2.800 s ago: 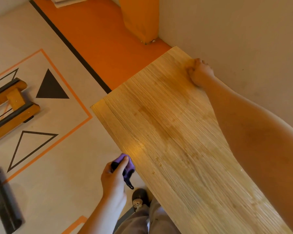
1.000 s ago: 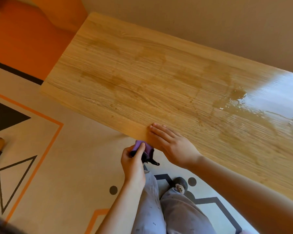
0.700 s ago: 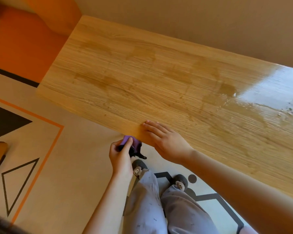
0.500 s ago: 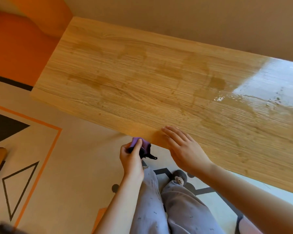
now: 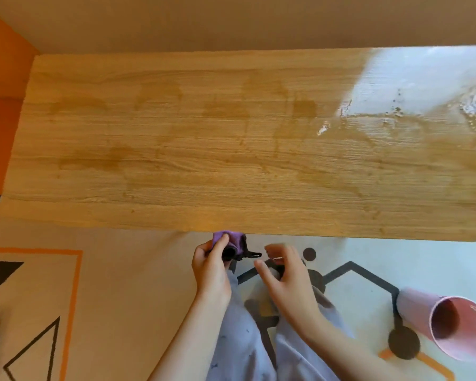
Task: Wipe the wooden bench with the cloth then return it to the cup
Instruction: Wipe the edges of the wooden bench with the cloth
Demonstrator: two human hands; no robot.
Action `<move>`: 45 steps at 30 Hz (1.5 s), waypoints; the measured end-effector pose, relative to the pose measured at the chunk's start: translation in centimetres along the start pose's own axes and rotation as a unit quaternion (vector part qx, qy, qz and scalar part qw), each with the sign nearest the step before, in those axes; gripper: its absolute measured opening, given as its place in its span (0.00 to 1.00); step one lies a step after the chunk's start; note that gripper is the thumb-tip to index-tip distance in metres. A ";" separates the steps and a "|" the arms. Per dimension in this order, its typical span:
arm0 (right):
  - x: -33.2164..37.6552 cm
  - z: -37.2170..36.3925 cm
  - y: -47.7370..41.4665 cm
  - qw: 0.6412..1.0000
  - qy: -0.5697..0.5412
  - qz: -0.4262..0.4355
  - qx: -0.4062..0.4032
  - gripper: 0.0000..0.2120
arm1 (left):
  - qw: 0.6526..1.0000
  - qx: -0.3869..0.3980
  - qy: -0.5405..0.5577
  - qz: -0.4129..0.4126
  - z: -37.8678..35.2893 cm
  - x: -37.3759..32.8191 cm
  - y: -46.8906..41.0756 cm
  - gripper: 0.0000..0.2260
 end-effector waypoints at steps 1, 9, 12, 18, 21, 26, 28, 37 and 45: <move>-0.5 -1.3 0.3 0.997 -0.057 -0.047 -0.011 0.17 | 1.000 0.018 -0.020 0.008 0.2 -0.1 -0.3 0.06; -0.4 -8.6 -3.1 0.850 -0.501 -0.145 -0.077 0.13 | 0.949 0.167 -0.264 -0.034 1.1 -3.6 -0.8 0.07; -1.0 -9.1 -3.7 0.825 -0.527 -0.152 -0.134 0.08 | 0.749 0.225 -0.563 -0.266 0.4 -9.9 0.8 0.07; -0.1 -10.0 -4.1 0.817 -0.538 -0.101 -0.180 0.06 | 0.321 0.311 -0.747 -0.492 -2.0 -11.0 -3.0 0.16; 0.2 -10.2 -4.3 0.829 -0.511 -0.095 -0.207 0.06 | 0.295 0.304 -0.757 -0.497 -1.8 -10.8 -3.7 0.18; -5.2 -4.4 -2.2 0.762 -0.546 -0.107 -0.331 0.15 | 0.279 0.305 -0.758 -0.505 -1.9 -10.5 -3.4 0.17; -6.1 -2.5 -1.5 0.747 -0.551 -0.093 -0.360 0.15 | 0.274 0.303 -0.756 -0.511 -2.0 -10.4 -3.2 0.17; -3.8 -5.4 -2.7 0.742 -0.585 -0.076 -0.318 0.12 | 0.272 0.310 -0.772 -0.484 -1.9 -10.4 -3.5 0.19; -6.6 -1.1 -1.4 0.600 -0.702 -0.037 -0.381 0.08 | 0.254 0.299 -0.775 -0.495 -1.8 -10.2 -3.4 0.19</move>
Point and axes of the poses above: each hand's wrist, its own y-axis away from the middle knuckle, its own z-axis out of the back of the hand, x = y × z, the point moved 7 cm from there along -y, towards the middle knuckle, and after that the axes turned 15 degrees about x, right-handed, at the moved point
